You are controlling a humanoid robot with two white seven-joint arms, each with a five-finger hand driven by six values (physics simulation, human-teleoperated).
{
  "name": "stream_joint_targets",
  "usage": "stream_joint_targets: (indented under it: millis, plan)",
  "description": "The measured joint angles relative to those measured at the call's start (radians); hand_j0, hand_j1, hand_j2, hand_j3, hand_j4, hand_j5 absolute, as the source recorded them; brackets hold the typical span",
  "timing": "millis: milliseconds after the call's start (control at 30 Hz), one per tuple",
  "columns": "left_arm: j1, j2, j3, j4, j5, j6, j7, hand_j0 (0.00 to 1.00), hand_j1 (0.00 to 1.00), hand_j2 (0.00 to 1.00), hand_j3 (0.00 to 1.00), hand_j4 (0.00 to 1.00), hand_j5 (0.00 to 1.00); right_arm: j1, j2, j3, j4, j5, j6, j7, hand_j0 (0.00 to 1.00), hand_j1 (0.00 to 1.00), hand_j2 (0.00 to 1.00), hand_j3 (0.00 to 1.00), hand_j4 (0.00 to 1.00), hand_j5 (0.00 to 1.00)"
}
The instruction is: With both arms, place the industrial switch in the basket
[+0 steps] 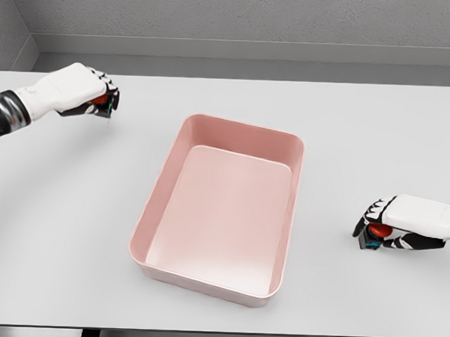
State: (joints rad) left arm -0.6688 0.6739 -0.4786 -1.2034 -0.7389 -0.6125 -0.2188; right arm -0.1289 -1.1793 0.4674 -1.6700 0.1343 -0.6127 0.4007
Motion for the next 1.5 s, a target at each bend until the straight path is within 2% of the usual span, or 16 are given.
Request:
stream_joint_targets:
  millis: [100,233,400,467,767,1167,1500]
  plan:
    - [0.034,0.028,0.000,-0.070,0.026,0.000,0.000,0.34,0.34,0.34,0.34,0.34,0.34,-0.005,0.000,0.000,0.003,0.000,0.000,0.000,0.48,0.48,0.48,0.48,0.48,0.48]
    - [0.037,0.049,-0.002,-0.151,0.054,0.000,0.000,0.35,0.35,0.35,0.35,0.35,0.35,-0.031,0.000,-0.003,0.004,0.000,0.000,-0.002,0.45,0.45,0.45,0.45,0.45,0.45]
    - [0.037,0.055,-0.005,-0.193,0.068,0.000,0.000,0.35,0.35,0.35,0.35,0.35,0.35,-0.048,0.000,-0.004,0.004,-0.001,0.000,-0.006,0.45,0.45,0.45,0.45,0.45,0.45]
    - [0.060,0.056,-0.003,-0.210,0.076,-0.001,0.000,0.35,0.35,0.35,0.35,0.35,0.35,-0.049,0.000,-0.004,0.004,-0.002,0.000,-0.008,0.45,0.45,0.45,0.45,0.45,0.45]
    - [0.092,0.089,0.003,-0.342,0.124,0.000,0.000,0.35,0.35,0.35,0.35,0.35,0.35,-0.087,0.002,-0.005,0.003,-0.009,0.000,-0.016,0.45,0.45,0.45,0.45,0.45,0.45]
    - [0.114,0.090,0.002,-0.444,0.149,0.000,-0.003,0.35,0.35,0.35,0.35,0.35,0.35,-0.152,0.009,-0.005,-0.002,-0.012,0.000,-0.050,0.45,0.45,0.45,0.45,0.45,0.45]
    - [0.127,0.087,0.001,-0.492,0.163,0.000,-0.003,0.35,0.35,0.35,0.35,0.35,0.35,-0.202,0.014,-0.005,-0.006,-0.029,0.000,-0.055,0.45,0.45,0.45,0.45,0.45,0.45]
